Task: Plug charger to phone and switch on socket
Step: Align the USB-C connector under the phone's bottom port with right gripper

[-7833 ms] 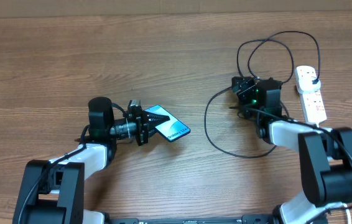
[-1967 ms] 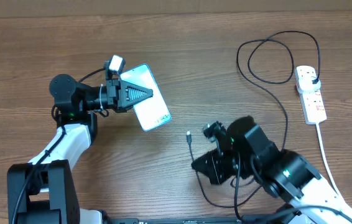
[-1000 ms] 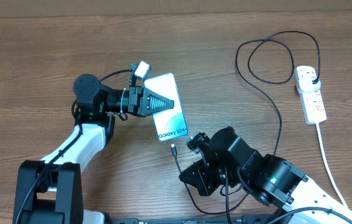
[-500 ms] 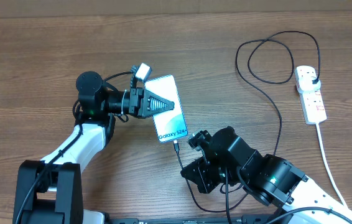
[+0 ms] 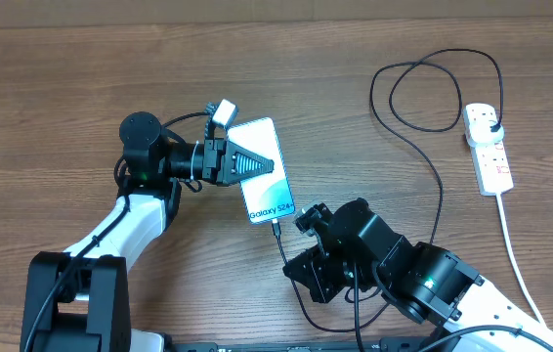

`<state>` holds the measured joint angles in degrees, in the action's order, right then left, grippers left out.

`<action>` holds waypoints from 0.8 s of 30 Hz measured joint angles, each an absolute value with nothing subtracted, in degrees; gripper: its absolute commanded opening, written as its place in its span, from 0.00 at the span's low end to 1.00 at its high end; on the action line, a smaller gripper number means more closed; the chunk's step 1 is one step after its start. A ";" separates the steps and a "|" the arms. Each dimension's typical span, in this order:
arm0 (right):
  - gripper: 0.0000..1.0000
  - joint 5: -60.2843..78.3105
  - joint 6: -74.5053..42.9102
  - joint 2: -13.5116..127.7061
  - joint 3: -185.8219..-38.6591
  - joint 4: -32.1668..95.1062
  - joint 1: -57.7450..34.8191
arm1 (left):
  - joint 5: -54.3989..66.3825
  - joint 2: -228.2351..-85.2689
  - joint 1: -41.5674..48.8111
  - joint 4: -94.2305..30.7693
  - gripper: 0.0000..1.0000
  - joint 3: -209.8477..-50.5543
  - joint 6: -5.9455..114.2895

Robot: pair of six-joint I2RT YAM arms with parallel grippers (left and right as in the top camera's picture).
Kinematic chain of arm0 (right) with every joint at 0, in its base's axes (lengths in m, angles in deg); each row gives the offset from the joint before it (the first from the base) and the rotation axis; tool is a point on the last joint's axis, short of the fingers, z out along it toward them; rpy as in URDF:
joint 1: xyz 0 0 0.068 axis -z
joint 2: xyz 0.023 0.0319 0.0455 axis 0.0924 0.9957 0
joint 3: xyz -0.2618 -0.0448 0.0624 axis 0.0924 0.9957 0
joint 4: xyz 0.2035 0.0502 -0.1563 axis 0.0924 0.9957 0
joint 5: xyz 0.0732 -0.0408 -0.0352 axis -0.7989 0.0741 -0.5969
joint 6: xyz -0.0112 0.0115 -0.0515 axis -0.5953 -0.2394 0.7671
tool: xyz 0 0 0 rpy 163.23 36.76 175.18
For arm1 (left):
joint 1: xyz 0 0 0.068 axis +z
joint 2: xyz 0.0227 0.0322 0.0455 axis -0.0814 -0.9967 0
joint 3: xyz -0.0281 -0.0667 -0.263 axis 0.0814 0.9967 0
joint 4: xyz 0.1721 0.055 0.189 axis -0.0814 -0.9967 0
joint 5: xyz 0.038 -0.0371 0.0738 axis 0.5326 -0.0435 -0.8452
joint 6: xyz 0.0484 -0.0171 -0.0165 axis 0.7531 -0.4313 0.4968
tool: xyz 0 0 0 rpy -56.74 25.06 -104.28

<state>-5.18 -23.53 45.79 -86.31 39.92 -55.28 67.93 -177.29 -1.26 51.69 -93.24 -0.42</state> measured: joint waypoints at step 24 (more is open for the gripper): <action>0.04 -5.29 -20.08 45.79 -86.31 41.03 -55.28 | 67.93 -177.29 -1.26 51.69 0.04 -93.24 1.05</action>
